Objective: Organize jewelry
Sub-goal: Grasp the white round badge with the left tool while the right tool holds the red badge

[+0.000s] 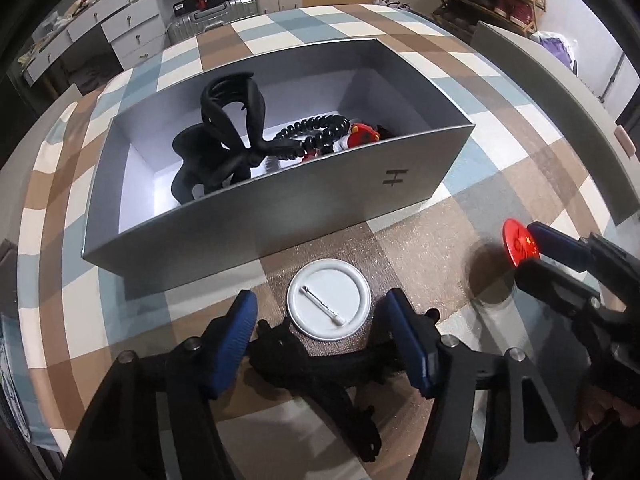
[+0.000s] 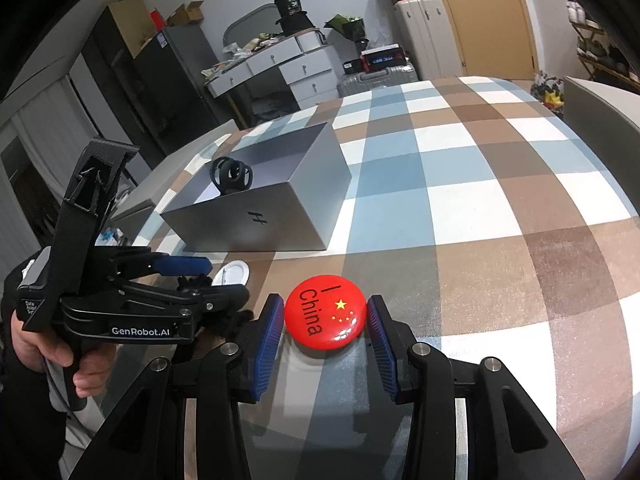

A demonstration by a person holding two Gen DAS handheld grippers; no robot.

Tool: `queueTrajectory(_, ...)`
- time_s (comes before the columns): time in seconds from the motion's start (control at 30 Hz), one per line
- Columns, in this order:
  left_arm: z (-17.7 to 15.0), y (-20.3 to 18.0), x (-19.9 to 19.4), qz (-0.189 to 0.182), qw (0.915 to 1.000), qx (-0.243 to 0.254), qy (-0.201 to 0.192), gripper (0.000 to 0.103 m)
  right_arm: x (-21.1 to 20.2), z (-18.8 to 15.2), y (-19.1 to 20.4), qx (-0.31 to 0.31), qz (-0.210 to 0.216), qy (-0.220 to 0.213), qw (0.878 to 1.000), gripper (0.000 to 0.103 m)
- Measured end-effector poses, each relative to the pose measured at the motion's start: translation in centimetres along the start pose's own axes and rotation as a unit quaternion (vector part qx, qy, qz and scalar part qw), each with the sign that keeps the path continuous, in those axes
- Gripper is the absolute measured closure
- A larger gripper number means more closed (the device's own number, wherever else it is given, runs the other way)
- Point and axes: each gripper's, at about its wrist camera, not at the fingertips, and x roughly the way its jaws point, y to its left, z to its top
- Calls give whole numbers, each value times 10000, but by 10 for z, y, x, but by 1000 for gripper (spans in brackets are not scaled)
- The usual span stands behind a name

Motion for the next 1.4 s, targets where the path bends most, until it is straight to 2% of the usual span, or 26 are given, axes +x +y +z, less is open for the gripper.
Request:
queueTrajectory(0.13, -2, -8, -4, -68, 9998, 202, 6, 71, -2, -1, 0, 4, 16, -53, 10000, 61)
queueTrajectory(0.3, -3, -12, -5, -38, 9995, 318, -5, 72, -3, -1, -3, 82, 23, -62, 9999, 61)
queueTrajectory(0.57, 3, -6, -2, -47, 10000, 49, 24, 70, -4, -1, -3, 93, 40, -70, 9999, 61)
queueTrajectory(0.6, 4, -7, 0, -12, 10000, 80, 14, 69, -4, -2, -3, 95, 39, -72, 9999, 61)
queueTrajectory(0.67, 7, -9, 2, 79, 9999, 95, -15, 58, -4, -2, -3, 99, 36, -72, 9999, 61)
queueTrajectory(0.7, 8, -9, 3, 140, 9999, 84, -25, 50, -4, -3, -2, 95, 38, -72, 9999, 61)
queueTrajectory(0.73, 9, -8, 3, 185, 9998, 72, -47, 49, -4, -2, -3, 93, 35, -71, 9999, 61)
queueTrajectory(0.9, 10, -9, 5, 68, 9998, 111, -157, 49, -4, -2, -2, 73, 13, -84, 9999, 61)
queueTrajectory(0.97, 9, -8, 4, -64, 9998, 99, -174, 57, -4, -2, -1, 68, 19, -82, 9999, 61)
queueTrajectory(1.0, 8, -9, 3, -63, 9998, 106, -185, 65, -4, -2, -1, 71, 16, -81, 9999, 61)
queueTrajectory(1.3, -5, -13, -6, -191, 9992, 243, -265, 66, -5, -2, -2, 100, -3, -110, 9999, 61)
queueTrajectory(1.4, -14, -13, -21, -215, 9984, 246, -463, 66, -6, -2, 0, 34, -131, -150, 9998, 61)
